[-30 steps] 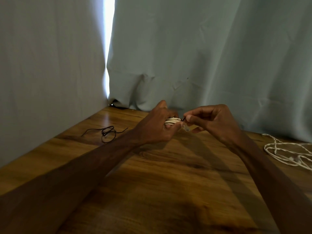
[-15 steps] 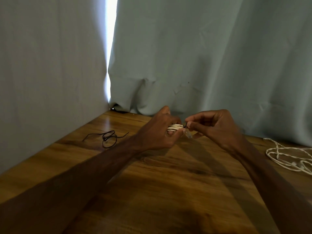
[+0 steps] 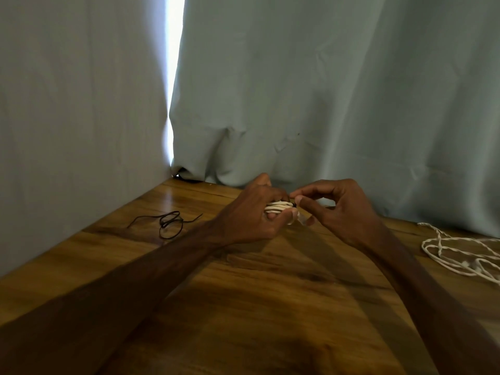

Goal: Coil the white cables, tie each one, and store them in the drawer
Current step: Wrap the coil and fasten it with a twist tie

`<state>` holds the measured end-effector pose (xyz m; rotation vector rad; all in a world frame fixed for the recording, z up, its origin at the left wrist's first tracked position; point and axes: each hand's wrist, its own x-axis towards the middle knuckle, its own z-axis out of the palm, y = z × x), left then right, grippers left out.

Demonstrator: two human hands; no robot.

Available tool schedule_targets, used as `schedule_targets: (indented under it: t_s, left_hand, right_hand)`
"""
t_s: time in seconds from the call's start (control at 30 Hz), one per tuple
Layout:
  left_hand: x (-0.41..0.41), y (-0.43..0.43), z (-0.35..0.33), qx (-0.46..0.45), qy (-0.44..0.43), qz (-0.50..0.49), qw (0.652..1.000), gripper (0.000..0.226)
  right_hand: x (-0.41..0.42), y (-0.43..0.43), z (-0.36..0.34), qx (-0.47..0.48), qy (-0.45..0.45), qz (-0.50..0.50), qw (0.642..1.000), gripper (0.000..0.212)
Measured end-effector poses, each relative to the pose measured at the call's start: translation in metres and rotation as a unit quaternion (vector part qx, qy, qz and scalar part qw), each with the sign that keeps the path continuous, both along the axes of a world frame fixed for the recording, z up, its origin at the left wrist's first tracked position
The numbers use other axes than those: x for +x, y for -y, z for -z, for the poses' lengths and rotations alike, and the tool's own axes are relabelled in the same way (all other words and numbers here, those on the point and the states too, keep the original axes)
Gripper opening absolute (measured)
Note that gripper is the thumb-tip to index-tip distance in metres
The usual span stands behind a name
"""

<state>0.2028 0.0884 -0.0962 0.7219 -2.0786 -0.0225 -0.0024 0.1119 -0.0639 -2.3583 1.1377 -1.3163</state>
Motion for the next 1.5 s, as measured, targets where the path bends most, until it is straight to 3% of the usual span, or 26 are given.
schedule_targets:
  t_s: [1.13,1.5]
  left_hand:
    - [0.0027,-0.0002,-0.0017,0.028,-0.001,-0.003,1.000,0.018]
    - [0.0039,-0.0024,-0.0024,0.041,-0.007,-0.003,0.999,0.011]
  right_hand:
    - [-0.0009,-0.0034,-0.0003,-0.006,0.013,-0.025,1.000,0.014]
    - [-0.0013,0.0016,0.0022,-0.026,0.000,-0.033,0.999,0.016]
